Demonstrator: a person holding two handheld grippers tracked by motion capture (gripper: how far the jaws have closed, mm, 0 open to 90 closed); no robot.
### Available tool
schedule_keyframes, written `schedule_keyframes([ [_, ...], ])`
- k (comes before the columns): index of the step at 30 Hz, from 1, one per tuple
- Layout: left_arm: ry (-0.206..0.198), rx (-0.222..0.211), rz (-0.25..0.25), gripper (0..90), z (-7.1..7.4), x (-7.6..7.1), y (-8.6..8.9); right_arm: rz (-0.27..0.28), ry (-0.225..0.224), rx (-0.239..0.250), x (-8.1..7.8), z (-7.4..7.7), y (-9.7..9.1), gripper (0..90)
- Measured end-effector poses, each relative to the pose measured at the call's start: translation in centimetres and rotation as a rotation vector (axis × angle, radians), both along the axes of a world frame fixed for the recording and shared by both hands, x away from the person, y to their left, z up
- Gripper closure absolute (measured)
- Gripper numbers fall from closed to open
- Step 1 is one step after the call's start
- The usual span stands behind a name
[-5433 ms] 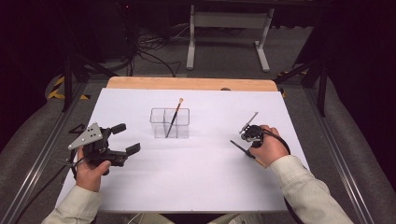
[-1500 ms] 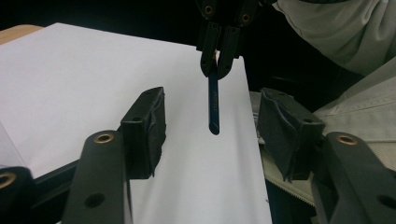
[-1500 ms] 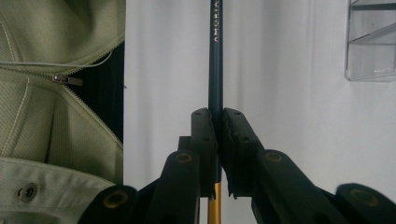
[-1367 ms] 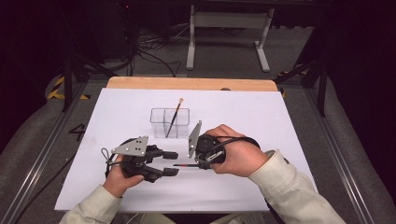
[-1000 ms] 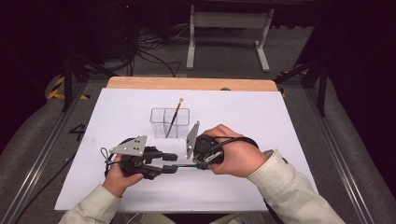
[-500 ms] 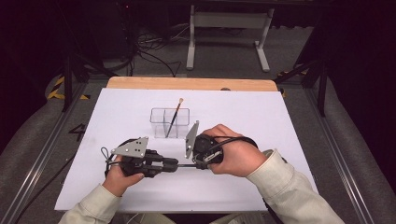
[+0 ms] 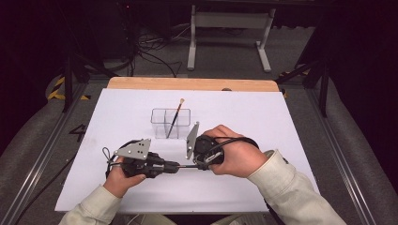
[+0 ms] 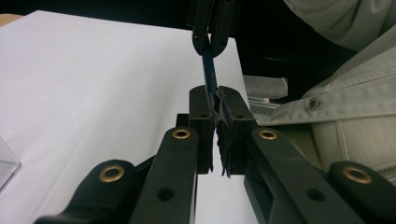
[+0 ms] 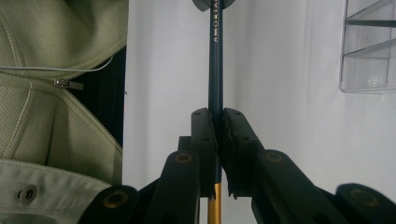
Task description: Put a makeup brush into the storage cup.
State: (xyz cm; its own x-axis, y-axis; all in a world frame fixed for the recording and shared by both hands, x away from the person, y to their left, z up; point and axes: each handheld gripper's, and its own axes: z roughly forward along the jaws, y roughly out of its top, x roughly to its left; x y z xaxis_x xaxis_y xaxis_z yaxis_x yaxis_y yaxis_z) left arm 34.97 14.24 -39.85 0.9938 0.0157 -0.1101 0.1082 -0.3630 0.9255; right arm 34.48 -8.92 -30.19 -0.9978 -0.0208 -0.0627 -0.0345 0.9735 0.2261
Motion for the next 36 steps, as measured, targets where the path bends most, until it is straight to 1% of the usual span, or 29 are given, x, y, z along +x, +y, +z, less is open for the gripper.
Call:
schedule_keyframes([
  [6,0.002,0.022,0.0,84.9,-0.14,0.05,-0.08,0.004,0.001,-0.001,0.11,0.0,-0.05,83.4],
  [12,-0.005,0.046,-0.002,84.9,-0.23,0.06,-0.24,0.008,-0.003,0.004,0.11,-0.03,-0.08,83.4],
  [17,-0.009,0.055,-0.004,85.0,-0.18,0.01,-0.26,0.006,0.0,0.002,0.07,0.04,-0.06,83.4],
  [19,-0.017,0.061,-0.003,85.0,-0.22,-0.02,-0.31,0.007,0.001,0.004,0.07,0.0,-0.06,83.4],
  [21,-0.017,0.057,-0.003,85.0,-0.23,-0.03,-0.31,0.01,0.0,0.002,0.12,-0.03,-0.08,83.3],
  [25,-0.02,0.054,-0.006,85.1,-0.23,-0.03,-0.26,0.006,0.005,0.019,0.14,-0.03,-0.21,83.3],
  [28,-0.022,0.056,-0.006,85.2,-0.23,-0.08,-0.3,0.007,0.009,0.012,0.12,-0.02,-0.23,83.3],
  [30,-0.026,0.052,0.001,85.2,-0.23,-0.11,-0.26,0.013,0.004,0.014,0.17,-0.03,-0.25,83.2],
  [32,-0.03,0.046,0.007,85.3,-0.18,-0.1,-0.16,0.012,0.003,0.026,0.25,0.02,-0.33,82.8],
  [33,-0.025,0.044,0.008,85.3,-0.15,-0.12,-0.11,0.001,0.003,0.036,0.26,0.06,-0.42,82.3],
  [34,-0.028,0.041,0.013,85.3,-0.13,-0.11,-0.05,0.005,0.001,0.045,0.35,0.11,-0.47,80.8],
  [35,-0.03,0.04,0.014,85.3,-0.11,-0.08,0.01,-0.001,0.003,0.061,0.36,0.12,-0.55,75.8],
  [36,-0.029,0.039,0.014,85.3,-0.12,-0.06,0.03,-0.01,-0.005,0.063,0.36,0.23,-0.61,72.1],
])
